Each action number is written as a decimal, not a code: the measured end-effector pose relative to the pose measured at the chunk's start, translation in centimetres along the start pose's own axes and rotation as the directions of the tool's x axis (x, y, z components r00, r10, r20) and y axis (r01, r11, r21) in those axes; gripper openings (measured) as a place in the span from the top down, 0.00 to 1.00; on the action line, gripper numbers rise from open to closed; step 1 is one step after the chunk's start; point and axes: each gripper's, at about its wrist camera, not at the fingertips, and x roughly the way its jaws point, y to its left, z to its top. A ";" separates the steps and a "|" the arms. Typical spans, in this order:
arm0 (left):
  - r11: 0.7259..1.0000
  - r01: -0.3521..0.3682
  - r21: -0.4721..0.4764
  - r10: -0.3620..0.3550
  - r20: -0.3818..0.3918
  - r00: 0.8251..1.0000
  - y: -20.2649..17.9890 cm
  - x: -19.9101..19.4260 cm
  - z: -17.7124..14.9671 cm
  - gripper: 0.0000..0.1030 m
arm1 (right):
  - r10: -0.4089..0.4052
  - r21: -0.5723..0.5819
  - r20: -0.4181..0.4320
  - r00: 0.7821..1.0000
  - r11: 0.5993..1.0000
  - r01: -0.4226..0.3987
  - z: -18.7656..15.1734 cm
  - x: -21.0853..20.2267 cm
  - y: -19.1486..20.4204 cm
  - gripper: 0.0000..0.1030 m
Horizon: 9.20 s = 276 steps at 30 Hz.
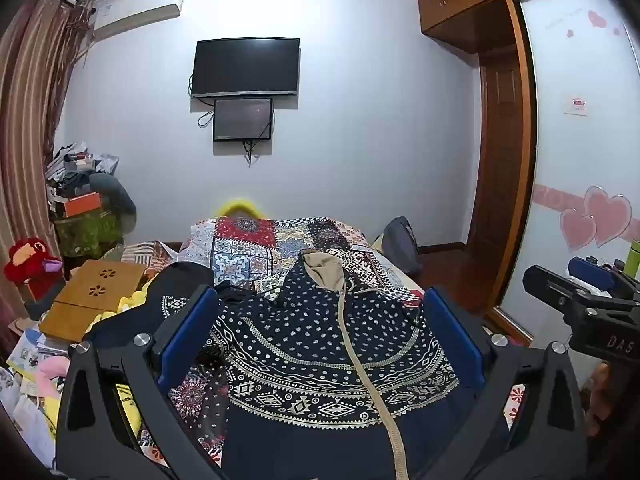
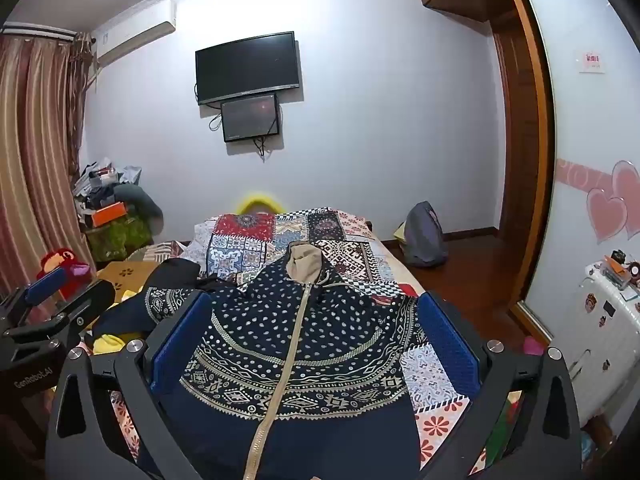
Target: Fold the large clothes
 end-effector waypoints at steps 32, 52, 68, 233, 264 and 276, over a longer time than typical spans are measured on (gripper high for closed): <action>1.000 0.010 -0.006 -0.010 -0.014 1.000 0.1 0.8 -0.4 0.00 | 0.001 0.004 -0.013 1.000 1.000 -0.001 -0.2 0.2 -0.2 0.01; 1.000 0.009 -0.011 -0.009 -0.021 1.000 0.3 1.0 -0.4 0.00 | 0.003 0.004 -0.018 1.000 1.000 -0.003 -0.5 0.5 0.3 0.01; 1.000 0.008 -0.012 -0.009 -0.022 1.000 0.5 0.8 -0.3 0.00 | 0.006 0.008 -0.020 1.000 1.000 -0.006 -0.6 0.6 0.3 0.01; 0.997 0.055 0.058 -0.009 -0.602 0.798 10.0 31.9 -6.0 0.33 | -0.014 -0.261 -0.485 0.874 0.957 -0.130 -3.9 28.9 -0.3 0.01; 0.982 -0.132 -0.132 -0.011 -0.749 0.663 19.3 32.7 -18.1 0.33 | 0.046 -0.388 -0.682 0.730 0.823 -0.415 -11.3 37.4 10.6 0.90; 0.976 -0.207 -0.063 0.094 -0.739 0.668 19.2 34.1 -17.1 0.33 | 0.107 -0.200 -0.455 0.884 0.955 -0.219 -1.1 33.2 2.3 0.91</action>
